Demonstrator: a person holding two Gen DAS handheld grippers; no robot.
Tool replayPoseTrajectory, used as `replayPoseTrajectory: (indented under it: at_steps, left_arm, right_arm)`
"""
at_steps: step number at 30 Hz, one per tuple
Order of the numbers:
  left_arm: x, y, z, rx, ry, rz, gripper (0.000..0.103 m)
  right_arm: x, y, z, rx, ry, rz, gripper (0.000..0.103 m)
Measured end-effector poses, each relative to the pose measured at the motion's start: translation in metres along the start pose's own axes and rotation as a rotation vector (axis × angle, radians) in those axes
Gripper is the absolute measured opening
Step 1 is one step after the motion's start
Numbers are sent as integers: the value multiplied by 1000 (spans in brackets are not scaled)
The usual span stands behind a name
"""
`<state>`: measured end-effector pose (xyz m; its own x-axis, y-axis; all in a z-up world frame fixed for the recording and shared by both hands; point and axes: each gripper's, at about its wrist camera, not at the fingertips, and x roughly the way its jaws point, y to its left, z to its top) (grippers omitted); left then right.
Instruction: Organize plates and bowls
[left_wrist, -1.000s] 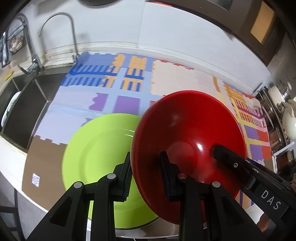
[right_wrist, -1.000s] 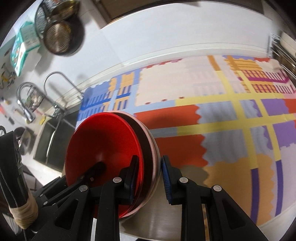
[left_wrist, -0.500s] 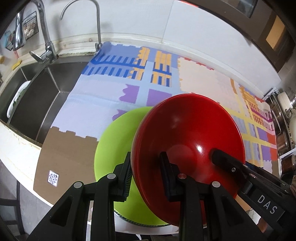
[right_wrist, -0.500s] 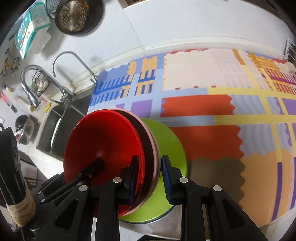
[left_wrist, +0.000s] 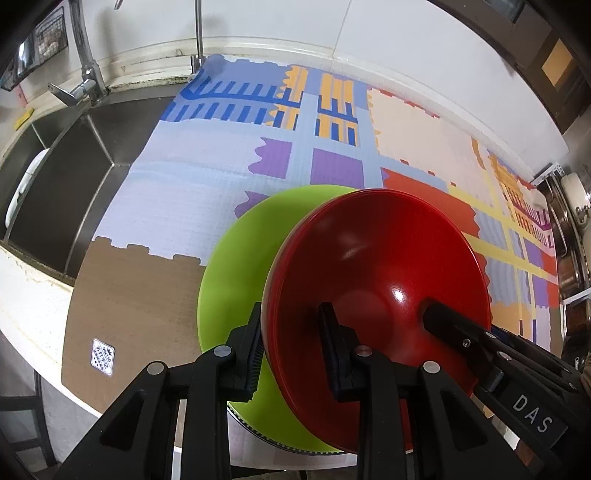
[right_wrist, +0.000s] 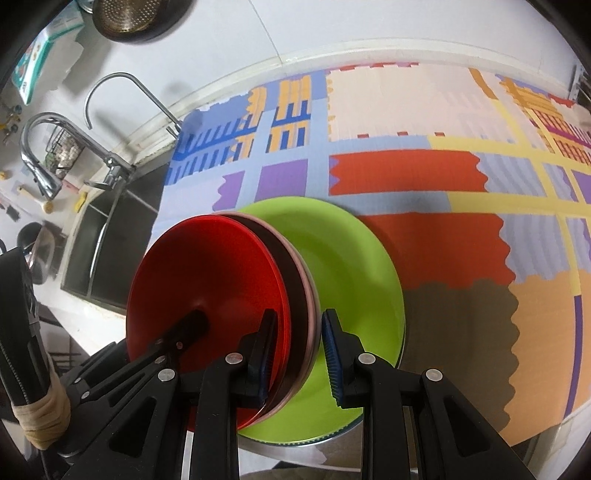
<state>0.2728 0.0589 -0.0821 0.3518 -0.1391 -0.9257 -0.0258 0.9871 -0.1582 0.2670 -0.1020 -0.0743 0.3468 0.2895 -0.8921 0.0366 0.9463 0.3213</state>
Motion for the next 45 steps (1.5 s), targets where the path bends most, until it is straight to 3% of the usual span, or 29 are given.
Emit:
replayPoseTrajectory:
  at_steps: [21, 26, 28, 33, 41, 45]
  left_arm:
    - [12, 3, 5, 33, 21, -31, 29]
    - [-3, 1, 7, 83, -57, 6, 48]
    - [-13, 2, 7, 101, -101, 20, 49]
    - [-44, 6, 0, 148, -227, 32, 65]
    - [-90, 3, -35, 236, -421, 31, 88]
    - [-108, 0, -55, 268, -484, 22, 91]
  right_arm:
    - [10, 0, 2, 13, 0, -27, 27]
    - [7, 3, 2, -14, -37, -25, 30]
    - [0, 5, 0, -18, -68, -34, 34]
    - [-27, 11, -9, -28, -195, -86, 44]
    - [-70, 19, -52, -63, -392, -157, 64]
    - [-89, 20, -75, -85, -470, -166, 75]
